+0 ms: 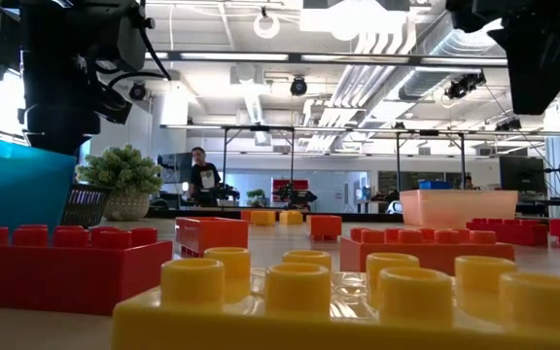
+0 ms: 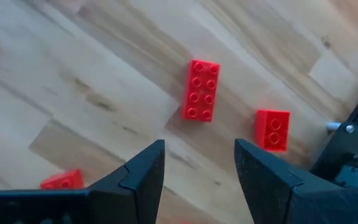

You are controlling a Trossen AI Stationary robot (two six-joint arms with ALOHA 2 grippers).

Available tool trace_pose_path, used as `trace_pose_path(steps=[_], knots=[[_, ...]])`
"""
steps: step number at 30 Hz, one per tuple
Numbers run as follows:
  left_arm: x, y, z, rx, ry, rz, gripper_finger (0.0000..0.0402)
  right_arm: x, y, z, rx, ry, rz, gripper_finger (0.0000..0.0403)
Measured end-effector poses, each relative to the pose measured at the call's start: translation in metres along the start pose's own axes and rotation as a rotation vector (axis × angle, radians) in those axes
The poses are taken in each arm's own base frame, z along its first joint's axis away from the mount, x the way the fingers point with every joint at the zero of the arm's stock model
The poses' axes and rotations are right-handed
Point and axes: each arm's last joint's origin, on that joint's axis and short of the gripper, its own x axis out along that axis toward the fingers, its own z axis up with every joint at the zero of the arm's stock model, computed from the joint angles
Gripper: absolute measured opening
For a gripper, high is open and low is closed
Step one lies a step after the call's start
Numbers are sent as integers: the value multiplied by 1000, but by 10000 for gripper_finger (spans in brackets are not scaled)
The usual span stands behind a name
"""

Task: Sort & place blocks by color
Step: Put the red game piece into the blue bin

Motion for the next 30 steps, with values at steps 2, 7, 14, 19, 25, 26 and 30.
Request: trace_pose_path(steps=[2,7,14,19,25,26,30], knots=[[-1,0,1,-3,-2,-3,203,5,-2,-4,6,-11,-24,181],[-12,-4,7,33,-22,-42,201,29,-9,-14,-2,7,-98,181],[-35,-10,20,71,-88,-105,201,54,-16,-12,5,62,-92,181],[-49,-12,27,105,-127,-139,202,65,-21,-3,26,62,-9,181],[-60,-14,32,130,-160,-165,202,78,-24,11,24,103,80,181],[-61,-14,32,133,-162,-166,202,81,-24,13,23,110,101,181],[-61,-13,32,135,-160,-164,202,90,-23,21,5,112,160,181]])
